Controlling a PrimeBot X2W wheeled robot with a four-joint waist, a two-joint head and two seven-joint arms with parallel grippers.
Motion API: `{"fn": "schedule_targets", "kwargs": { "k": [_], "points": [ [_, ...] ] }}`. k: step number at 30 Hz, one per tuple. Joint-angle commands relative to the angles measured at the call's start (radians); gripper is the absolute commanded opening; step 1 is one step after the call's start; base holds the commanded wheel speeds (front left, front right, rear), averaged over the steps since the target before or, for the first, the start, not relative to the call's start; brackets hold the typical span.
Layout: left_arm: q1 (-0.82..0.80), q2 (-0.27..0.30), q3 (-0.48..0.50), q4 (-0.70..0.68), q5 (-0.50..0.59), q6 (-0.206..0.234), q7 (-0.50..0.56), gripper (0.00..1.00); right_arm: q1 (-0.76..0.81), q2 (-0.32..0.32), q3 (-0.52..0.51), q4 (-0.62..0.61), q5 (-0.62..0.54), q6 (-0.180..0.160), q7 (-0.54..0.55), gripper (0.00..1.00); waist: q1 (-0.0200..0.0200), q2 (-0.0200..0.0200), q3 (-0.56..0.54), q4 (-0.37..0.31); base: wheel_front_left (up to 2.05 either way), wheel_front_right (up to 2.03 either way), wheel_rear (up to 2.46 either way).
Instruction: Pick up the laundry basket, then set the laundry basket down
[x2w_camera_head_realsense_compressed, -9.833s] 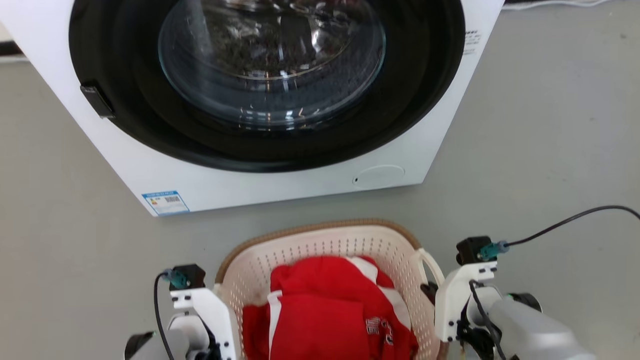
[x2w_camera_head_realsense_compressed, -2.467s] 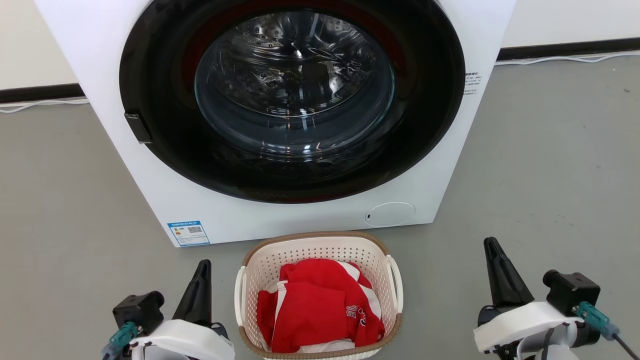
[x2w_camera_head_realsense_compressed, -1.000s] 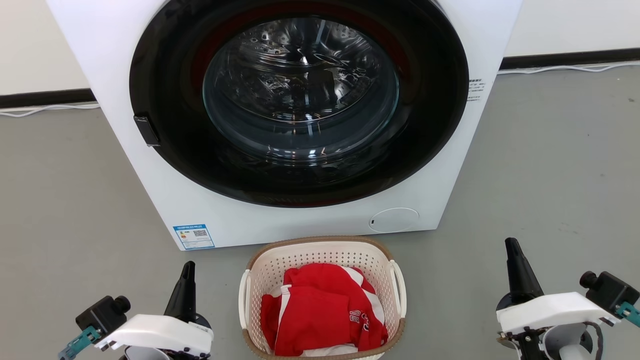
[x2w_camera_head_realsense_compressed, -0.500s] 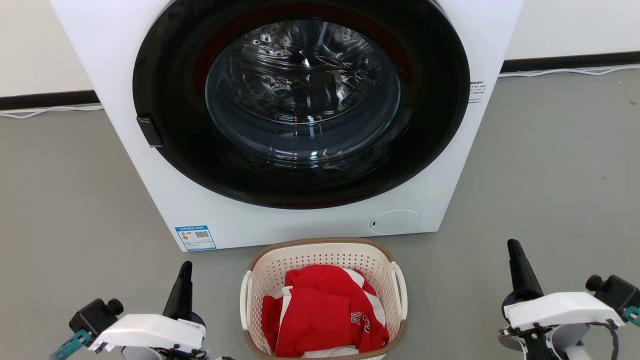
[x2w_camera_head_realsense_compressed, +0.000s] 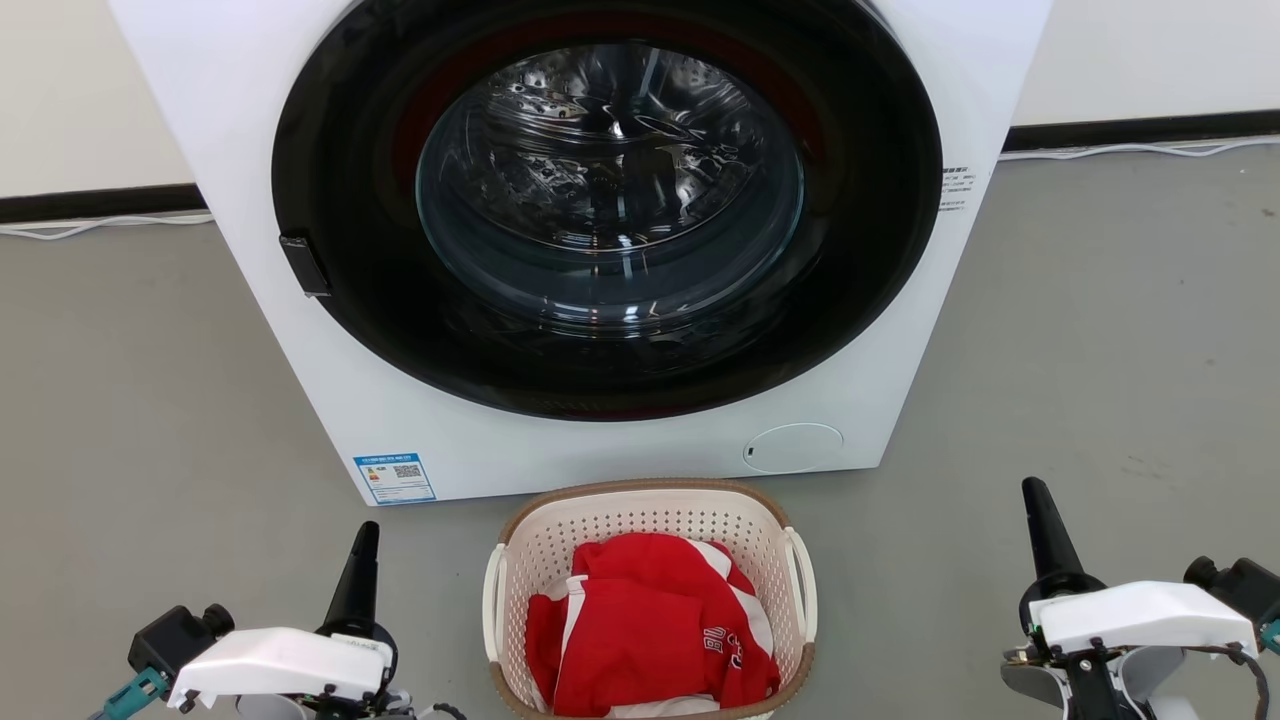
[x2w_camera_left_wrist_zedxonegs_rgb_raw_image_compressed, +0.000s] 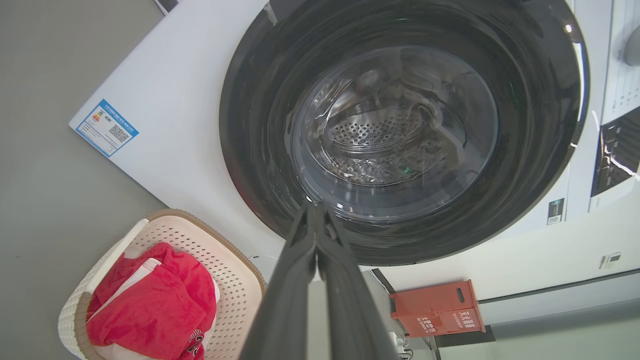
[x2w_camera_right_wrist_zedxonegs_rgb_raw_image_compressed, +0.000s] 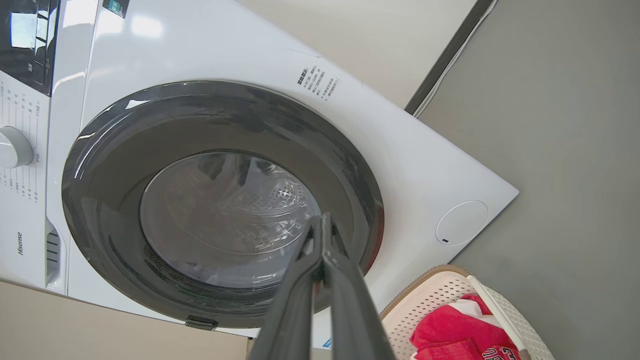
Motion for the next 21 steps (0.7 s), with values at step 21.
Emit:
{"fn": "schedule_targets", "kwargs": {
  "k": [21],
  "points": [
    [-0.038,0.013,0.05,-0.046,-0.23,-0.016,0.065,0.0,-0.011,0.001,-0.017,-0.05,0.247,0.006,0.071,0.0,-0.0001,-0.0001,-0.009,0.007,0.0,0.0,0.0]
  ]
}}
